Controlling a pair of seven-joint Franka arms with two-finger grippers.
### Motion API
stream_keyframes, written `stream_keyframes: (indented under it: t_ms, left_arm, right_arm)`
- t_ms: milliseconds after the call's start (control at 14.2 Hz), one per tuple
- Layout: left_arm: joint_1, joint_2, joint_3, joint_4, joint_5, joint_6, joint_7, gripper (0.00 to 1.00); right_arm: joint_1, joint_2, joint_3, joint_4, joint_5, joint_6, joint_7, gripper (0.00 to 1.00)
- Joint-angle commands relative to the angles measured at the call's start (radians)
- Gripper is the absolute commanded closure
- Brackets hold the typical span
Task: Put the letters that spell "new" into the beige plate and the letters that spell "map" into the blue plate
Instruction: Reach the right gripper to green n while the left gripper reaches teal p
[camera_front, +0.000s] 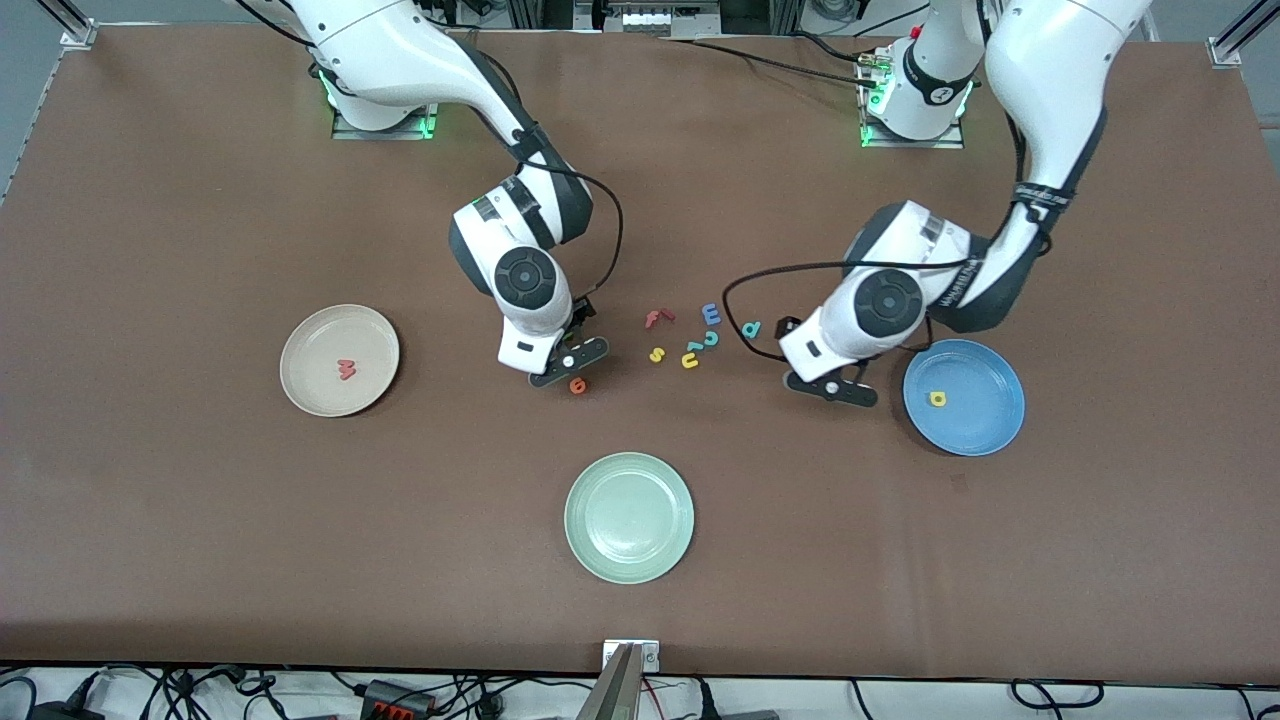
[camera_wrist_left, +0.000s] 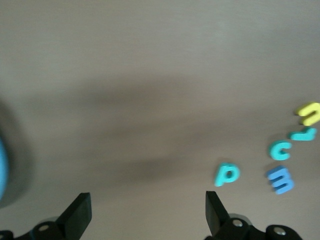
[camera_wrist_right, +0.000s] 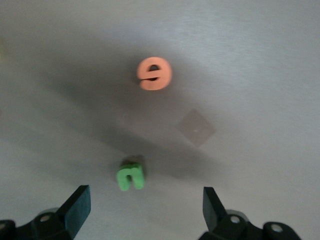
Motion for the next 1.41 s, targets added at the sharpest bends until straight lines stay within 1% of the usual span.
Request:
stream_keyframes:
  t_ms: [0,70,141,211,282,423,634,705,775,846,987,1128,1198,1268,1339]
  left_arm:
    - [-0.036,0.000,-0.003,-0.108,0.026,0.154,-0.029,0.00]
    - [-0.050,0.004,0.000,-0.128,0.046,0.194,-0.037,0.00]
    - [-0.055,0.026,-0.002,-0.131,0.081,0.214,-0.069,0.00]
    - [-0.055,0.048,-0.005,-0.131,0.122,0.238,-0.102,0.00]
    - [-0.067,0.060,-0.005,-0.134,0.146,0.270,-0.141,0.00]
    - [-0.107,0.076,0.000,-0.136,0.170,0.278,-0.202,0.00]
    - [-0.099,0.099,-0.003,-0.136,0.200,0.292,-0.209,0.00]
    - [-0.099,0.102,-0.005,-0.139,0.201,0.297,-0.207,0.04]
    - [-0.107,0.103,-0.005,-0.139,0.200,0.303,-0.209,0.10]
    - [-0.110,0.105,-0.005,-0.139,0.200,0.304,-0.209,0.19]
    - [-0.108,0.111,-0.003,-0.139,0.201,0.308,-0.209,0.37]
    - [-0.108,0.111,-0.003,-0.137,0.203,0.308,-0.207,0.64]
    - [-0.105,0.109,-0.006,-0.137,0.201,0.306,-0.212,0.68]
    - [-0.101,0.109,-0.006,-0.137,0.201,0.306,-0.216,0.79]
    - [-0.096,0.105,-0.008,-0.137,0.203,0.301,-0.216,0.84]
  right_arm:
    - [0.035,0.008,-0.007,-0.004,0.005,0.011,-0.037,0.18]
    - [0.042,0.018,-0.008,-0.005,0.004,0.011,-0.037,0.22]
    - [0.049,0.027,-0.008,-0.005,0.002,0.020,-0.037,0.24]
    - [0.050,0.029,-0.008,-0.008,0.002,0.038,-0.043,0.28]
    - [0.050,0.035,-0.008,-0.010,0.002,0.046,-0.043,0.28]
    - [0.049,0.038,-0.008,-0.010,0.002,0.053,-0.043,0.28]
    - [0.046,0.043,-0.008,-0.011,0.002,0.052,-0.054,0.29]
    - [0.043,0.043,-0.008,-0.011,0.002,0.052,-0.054,0.30]
    - [0.041,0.043,-0.008,-0.011,0.002,0.052,-0.054,0.32]
    - [0.036,0.043,-0.010,-0.011,0.002,0.052,-0.054,0.37]
    - [0.036,0.050,-0.010,-0.010,0.002,0.053,-0.054,0.39]
    - [0.036,0.052,-0.010,-0.010,0.002,0.054,-0.054,0.41]
    - [0.036,0.052,-0.010,-0.010,0.002,0.054,-0.054,0.46]
    - [0.036,0.052,-0.010,-0.010,0.002,0.054,-0.054,0.49]
    - [0.036,0.052,-0.010,-0.010,0.002,0.054,-0.054,0.51]
